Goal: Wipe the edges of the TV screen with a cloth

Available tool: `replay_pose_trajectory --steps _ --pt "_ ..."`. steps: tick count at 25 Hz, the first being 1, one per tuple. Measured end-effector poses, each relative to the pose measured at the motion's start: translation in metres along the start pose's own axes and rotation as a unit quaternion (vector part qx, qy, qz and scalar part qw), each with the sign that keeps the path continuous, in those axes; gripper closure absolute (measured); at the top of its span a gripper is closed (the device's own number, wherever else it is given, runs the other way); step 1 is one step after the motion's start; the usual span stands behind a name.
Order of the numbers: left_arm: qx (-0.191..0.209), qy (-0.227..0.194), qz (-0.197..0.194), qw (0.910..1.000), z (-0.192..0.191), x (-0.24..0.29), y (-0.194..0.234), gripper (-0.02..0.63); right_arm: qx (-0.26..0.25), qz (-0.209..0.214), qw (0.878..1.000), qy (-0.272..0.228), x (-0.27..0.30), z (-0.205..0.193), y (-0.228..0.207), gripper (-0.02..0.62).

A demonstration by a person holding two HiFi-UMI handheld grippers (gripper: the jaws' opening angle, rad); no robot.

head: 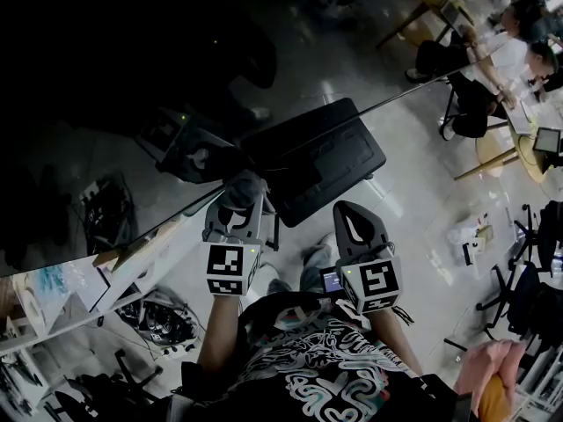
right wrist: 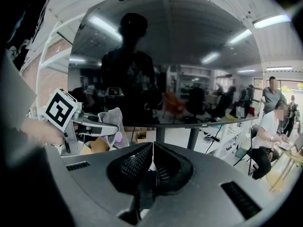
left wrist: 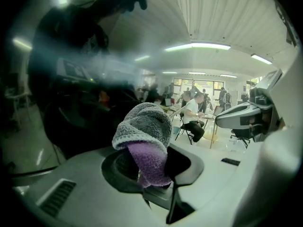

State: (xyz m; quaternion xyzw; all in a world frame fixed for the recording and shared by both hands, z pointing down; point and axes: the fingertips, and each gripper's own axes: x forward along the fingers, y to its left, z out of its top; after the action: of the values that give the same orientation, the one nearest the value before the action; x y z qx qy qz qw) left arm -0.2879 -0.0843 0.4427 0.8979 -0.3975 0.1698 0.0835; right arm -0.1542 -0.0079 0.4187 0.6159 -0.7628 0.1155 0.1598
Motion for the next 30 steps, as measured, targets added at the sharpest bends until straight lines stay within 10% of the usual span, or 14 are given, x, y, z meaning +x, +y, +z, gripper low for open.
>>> replay_pose_trajectory --steps 30 --pt "-0.006 -0.005 -0.041 0.9991 0.018 0.047 -0.036 0.487 0.011 -0.033 0.999 0.016 0.002 -0.009 -0.051 0.566"
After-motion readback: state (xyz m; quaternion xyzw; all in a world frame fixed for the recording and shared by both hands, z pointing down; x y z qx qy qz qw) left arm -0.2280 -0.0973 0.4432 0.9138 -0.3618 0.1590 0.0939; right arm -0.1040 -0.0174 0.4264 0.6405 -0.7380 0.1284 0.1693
